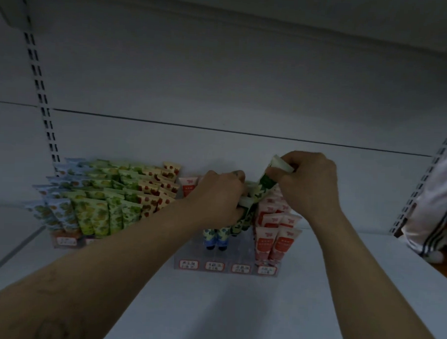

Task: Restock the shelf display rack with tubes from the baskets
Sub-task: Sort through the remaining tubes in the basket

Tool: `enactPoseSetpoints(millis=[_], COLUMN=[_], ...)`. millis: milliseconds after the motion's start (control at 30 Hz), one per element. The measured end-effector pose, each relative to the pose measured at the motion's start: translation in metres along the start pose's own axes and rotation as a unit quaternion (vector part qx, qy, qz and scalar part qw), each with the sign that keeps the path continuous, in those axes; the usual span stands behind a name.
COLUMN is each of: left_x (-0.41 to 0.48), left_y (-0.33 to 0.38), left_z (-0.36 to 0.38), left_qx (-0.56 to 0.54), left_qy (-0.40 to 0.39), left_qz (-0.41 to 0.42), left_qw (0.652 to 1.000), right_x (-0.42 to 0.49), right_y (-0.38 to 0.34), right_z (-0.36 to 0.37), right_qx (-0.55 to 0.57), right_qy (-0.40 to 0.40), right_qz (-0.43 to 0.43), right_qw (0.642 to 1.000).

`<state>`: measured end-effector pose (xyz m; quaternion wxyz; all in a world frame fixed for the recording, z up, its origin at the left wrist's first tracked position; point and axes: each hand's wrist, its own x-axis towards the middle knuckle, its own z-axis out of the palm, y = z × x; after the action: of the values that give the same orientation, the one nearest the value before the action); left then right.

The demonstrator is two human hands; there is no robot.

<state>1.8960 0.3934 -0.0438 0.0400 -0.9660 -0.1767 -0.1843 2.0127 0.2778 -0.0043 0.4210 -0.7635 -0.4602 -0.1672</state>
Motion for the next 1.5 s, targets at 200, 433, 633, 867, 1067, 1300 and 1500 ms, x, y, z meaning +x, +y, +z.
enactPoseSetpoints(millis=[200,433,633,867,1067,1300,1500], left_x=[-0.012,-0.005,-0.011,-0.010,-0.003,-0.002,-0.005], left_y=[0.001,0.006,0.009,0.014,0.010,0.006,0.006], left_z=[0.006,-0.002,0.002,-0.001,-0.001,0.011,0.012], left_qx=[0.004,0.057,0.061,0.097,0.093,0.060,0.032], left_qy=[0.071,0.061,0.063,0.058,0.046,0.067,0.068], left_qz=[0.003,-0.001,-0.007,0.021,-0.003,-0.002,-0.013], left_qw=[0.997,0.997,0.996,0.993,0.995,0.996,0.997], right_x=[0.011,0.009,0.003,0.001,0.006,0.010,0.011], right_y=[0.001,0.009,0.004,0.001,0.006,0.013,0.018], right_z=[0.018,0.040,0.037,0.034,0.043,0.049,0.052], right_qx=[-0.105,-0.215,-0.303,-0.332,-0.264,-0.235,-0.217], right_qy=[-0.102,-0.208,-0.223,-0.252,-0.250,-0.243,-0.242], right_qz=[-0.041,-0.093,-0.138,-0.119,-0.087,-0.088,-0.088], right_qw=[0.988,0.950,0.916,0.901,0.927,0.937,0.941])
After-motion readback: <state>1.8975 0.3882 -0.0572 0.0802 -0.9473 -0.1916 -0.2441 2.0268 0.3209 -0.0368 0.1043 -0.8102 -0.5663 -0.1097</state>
